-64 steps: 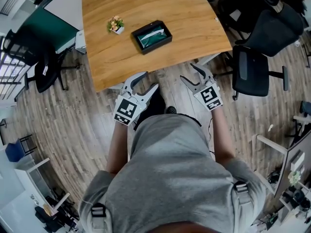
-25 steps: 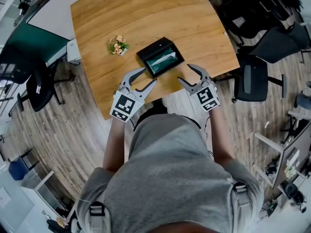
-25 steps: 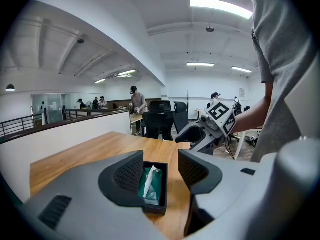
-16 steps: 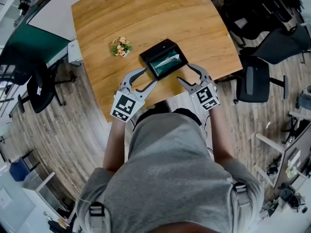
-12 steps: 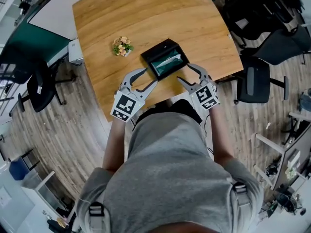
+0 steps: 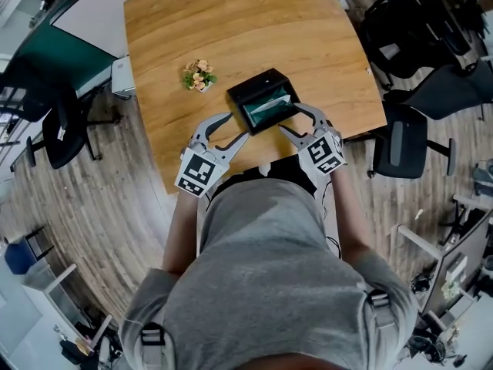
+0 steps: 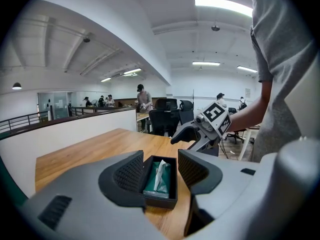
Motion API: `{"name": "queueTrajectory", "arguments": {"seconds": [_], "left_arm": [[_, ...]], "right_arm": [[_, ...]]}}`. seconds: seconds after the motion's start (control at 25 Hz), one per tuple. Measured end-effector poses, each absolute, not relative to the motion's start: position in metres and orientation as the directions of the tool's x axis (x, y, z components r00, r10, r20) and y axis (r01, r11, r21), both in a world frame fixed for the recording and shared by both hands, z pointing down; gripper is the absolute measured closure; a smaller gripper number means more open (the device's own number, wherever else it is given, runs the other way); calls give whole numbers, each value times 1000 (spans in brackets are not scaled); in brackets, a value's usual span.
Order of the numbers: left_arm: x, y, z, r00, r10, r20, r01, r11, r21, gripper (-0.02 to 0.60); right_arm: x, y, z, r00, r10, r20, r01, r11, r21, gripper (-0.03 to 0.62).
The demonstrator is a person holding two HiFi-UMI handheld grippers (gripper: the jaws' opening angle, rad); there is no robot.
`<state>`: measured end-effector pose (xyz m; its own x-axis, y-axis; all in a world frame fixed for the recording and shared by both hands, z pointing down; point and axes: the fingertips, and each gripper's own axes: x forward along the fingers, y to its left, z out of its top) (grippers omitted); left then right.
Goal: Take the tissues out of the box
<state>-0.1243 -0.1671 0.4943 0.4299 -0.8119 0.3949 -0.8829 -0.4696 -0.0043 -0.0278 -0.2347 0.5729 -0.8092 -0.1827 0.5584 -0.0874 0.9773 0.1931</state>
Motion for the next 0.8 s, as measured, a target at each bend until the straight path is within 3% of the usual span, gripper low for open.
{"name": "queueTrajectory", "arguments": {"seconds": [0.6,0.8], "left_arm": [[-136,-185,517,363,-818,446,-922,-384,44,350],[-136,-191,525,344,-816,465,-931,-360,57,350]], "right_arm": [[-54,-255,622,-749,-1,663,146,975,166,312],[-60,-259,633,-745,49,666,171,978,118,312]]}}
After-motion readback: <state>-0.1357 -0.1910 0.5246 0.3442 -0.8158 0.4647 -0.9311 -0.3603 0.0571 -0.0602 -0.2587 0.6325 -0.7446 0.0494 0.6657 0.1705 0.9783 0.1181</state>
